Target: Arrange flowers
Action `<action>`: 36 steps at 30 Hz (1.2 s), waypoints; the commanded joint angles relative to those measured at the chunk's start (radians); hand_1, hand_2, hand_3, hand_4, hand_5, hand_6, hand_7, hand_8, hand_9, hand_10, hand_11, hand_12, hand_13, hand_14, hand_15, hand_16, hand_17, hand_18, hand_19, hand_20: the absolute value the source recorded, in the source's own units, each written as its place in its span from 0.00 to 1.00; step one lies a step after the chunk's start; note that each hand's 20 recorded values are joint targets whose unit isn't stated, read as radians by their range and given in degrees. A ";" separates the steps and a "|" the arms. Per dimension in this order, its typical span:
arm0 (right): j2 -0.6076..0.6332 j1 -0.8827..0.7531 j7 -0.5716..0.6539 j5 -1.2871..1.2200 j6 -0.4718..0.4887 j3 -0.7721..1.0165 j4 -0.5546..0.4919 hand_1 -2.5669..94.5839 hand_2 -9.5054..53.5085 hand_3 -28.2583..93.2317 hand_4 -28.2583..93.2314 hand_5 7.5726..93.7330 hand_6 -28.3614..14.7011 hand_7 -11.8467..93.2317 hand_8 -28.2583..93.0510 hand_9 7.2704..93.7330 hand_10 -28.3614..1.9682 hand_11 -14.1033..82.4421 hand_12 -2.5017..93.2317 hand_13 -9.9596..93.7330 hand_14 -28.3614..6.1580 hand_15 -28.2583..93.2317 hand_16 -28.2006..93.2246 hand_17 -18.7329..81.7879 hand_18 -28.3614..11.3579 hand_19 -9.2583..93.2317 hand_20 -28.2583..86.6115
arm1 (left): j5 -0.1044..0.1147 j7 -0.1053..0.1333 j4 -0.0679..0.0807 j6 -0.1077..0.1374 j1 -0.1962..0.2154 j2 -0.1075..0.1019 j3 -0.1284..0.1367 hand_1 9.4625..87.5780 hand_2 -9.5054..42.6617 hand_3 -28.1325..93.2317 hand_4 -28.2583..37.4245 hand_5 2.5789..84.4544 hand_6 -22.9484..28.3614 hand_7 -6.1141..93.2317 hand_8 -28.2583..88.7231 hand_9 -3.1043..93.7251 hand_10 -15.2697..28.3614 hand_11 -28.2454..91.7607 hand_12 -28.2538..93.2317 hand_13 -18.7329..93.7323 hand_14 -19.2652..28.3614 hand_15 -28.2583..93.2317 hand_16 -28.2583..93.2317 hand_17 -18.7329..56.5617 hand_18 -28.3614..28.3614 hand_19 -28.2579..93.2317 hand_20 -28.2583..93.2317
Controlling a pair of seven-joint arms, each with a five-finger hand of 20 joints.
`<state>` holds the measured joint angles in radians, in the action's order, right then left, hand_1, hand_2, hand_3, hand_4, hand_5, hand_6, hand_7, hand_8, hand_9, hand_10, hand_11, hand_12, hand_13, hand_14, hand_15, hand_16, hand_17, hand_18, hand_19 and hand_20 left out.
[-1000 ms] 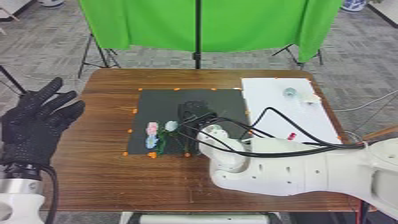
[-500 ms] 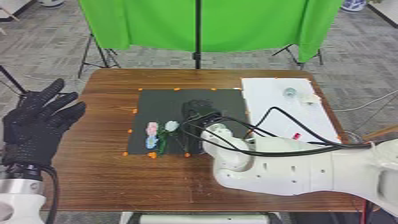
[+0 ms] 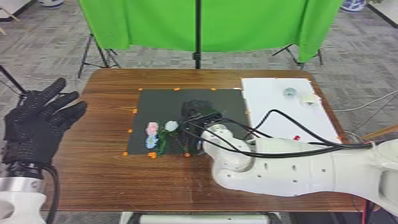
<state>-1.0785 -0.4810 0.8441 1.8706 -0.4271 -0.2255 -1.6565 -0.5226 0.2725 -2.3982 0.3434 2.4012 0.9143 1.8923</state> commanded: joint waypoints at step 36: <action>0.056 0.085 0.058 0.100 -0.180 0.009 -0.034 0.24 0.23 0.86 0.00 0.65 0.65 0.27 0.13 0.90 0.57 0.54 0.23 0.82 0.58 0.82 0.40 0.49 0.14 0.99 0.55 | 0.005 0.032 -0.012 0.020 0.055 0.024 0.001 0.15 0.37 0.87 0.00 0.40 0.63 0.19 0.17 0.34 0.81 0.46 0.32 0.39 1.00 0.71 0.13 0.18 0.96 0.79 0.34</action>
<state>-1.0950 -0.4245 0.9066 1.9579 -0.5733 -0.2936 -1.6462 -0.5230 0.2998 -2.4028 0.3461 2.4277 0.9199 1.8921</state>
